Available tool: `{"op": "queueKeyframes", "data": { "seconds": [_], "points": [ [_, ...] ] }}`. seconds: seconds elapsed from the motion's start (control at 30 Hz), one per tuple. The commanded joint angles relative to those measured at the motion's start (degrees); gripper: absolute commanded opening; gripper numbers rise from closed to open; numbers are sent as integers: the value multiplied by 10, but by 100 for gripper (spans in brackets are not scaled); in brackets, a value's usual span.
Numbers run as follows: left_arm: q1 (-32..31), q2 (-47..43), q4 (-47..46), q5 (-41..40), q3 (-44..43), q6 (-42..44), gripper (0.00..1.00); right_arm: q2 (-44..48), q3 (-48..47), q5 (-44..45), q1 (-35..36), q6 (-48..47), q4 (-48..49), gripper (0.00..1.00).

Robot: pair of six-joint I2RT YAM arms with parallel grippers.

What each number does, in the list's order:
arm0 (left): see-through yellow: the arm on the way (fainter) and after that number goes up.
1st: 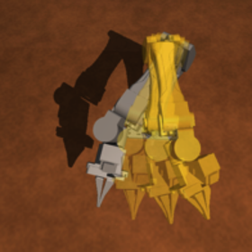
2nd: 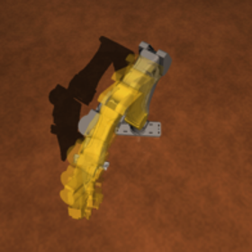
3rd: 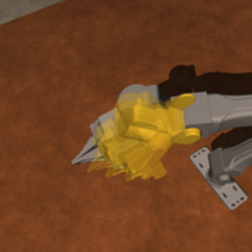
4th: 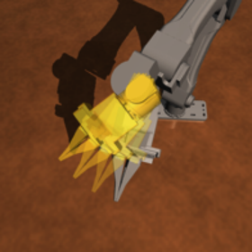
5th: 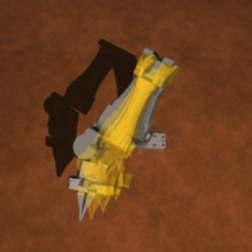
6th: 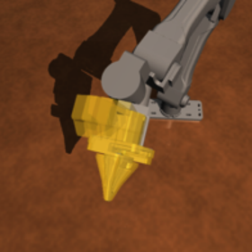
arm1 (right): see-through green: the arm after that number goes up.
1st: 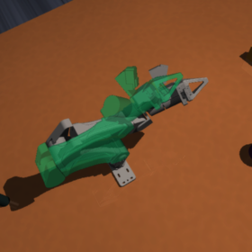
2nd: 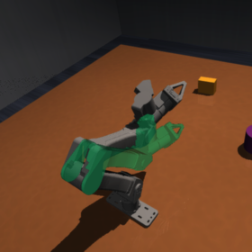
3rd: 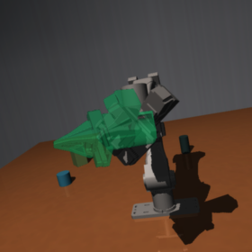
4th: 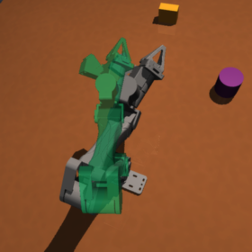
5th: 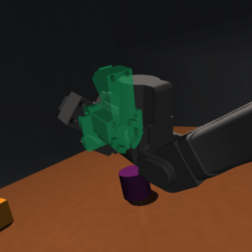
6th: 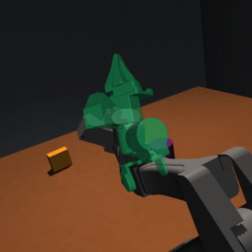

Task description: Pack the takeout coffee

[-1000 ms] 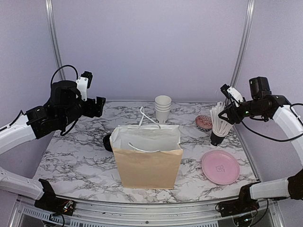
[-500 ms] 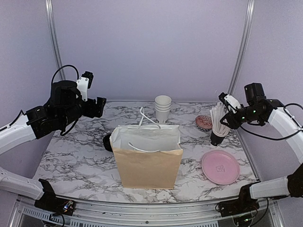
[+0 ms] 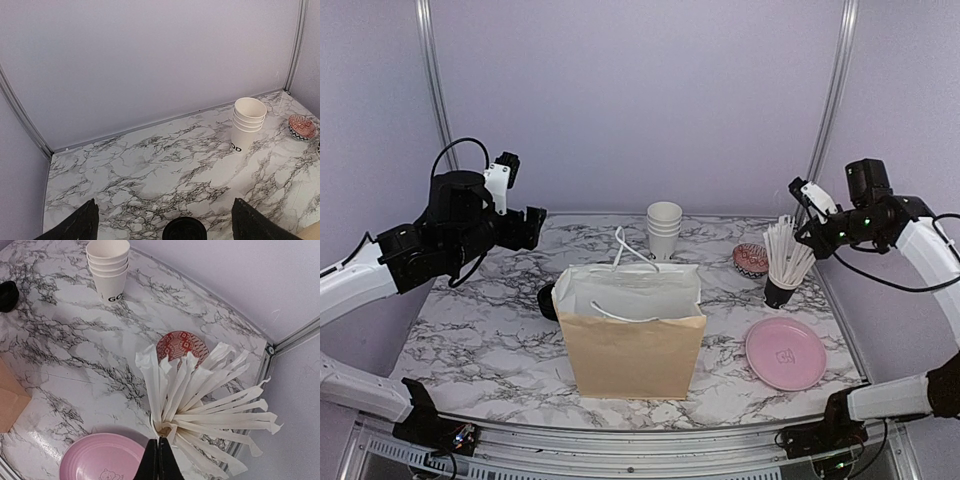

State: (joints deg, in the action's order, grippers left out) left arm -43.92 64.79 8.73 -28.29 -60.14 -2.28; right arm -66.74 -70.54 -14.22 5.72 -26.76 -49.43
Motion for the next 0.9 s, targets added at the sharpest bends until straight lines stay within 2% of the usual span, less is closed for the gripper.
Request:
{"op": "queueKeyframes", "data": {
  "seconds": [0.0, 0.23, 0.63, 0.73, 0.77, 0.87],
  "points": [
    [2, 5, -12, -1, -5, 10, 93, 28, -84, -23, 0, 3, -51, 0],
    [3, 19, -6, -11, -9, 20, 93, 37, -141, -84, 0, -26, -104, 0],
    [19, 23, -3, -11, -11, 20, 93, -28, -338, -406, 15, -125, -241, 0],
    [21, 23, -4, -17, -10, 20, 93, -57, -389, -443, 34, -148, -265, 0],
    [23, 28, -4, -26, -7, 20, 93, -82, -421, -450, 76, -170, -280, 0],
    [27, 40, -4, -30, -8, 20, 93, -110, -455, -478, 119, -178, -292, 0]
  ]
}}
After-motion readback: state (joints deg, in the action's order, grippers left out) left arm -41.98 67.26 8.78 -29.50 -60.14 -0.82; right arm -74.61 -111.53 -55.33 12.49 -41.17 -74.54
